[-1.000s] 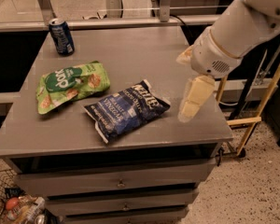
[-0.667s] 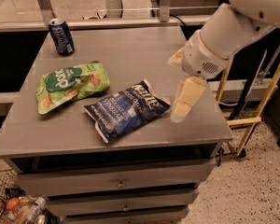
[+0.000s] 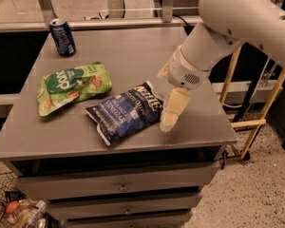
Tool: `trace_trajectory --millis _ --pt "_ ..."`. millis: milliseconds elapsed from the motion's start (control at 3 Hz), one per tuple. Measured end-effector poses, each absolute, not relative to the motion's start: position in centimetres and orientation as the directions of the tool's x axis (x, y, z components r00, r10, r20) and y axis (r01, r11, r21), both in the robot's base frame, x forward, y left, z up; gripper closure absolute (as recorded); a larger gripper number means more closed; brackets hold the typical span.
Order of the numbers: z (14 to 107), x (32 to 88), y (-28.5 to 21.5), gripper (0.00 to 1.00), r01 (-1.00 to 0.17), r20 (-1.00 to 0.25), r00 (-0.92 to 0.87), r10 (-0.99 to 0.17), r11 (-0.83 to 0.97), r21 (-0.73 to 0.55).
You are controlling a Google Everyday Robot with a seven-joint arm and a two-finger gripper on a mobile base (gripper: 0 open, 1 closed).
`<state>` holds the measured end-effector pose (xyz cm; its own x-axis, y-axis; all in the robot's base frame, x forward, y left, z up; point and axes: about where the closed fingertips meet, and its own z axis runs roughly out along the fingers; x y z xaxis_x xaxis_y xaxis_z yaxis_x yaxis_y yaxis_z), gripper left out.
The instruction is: Pick blue chip bag
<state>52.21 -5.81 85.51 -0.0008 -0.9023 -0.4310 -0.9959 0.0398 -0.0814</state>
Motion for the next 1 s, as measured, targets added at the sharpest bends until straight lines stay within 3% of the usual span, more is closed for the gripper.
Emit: trace_trajectory --millis 667,1000 --pt "82.8 52.6 -4.8 0.5 -0.999 -0.417 -0.013 -0.909 0.029 -0.031" --pt "84.6 53.3 -5.4 0.72 -0.996 -0.434 -0.006 -0.901 0.044 -0.077"
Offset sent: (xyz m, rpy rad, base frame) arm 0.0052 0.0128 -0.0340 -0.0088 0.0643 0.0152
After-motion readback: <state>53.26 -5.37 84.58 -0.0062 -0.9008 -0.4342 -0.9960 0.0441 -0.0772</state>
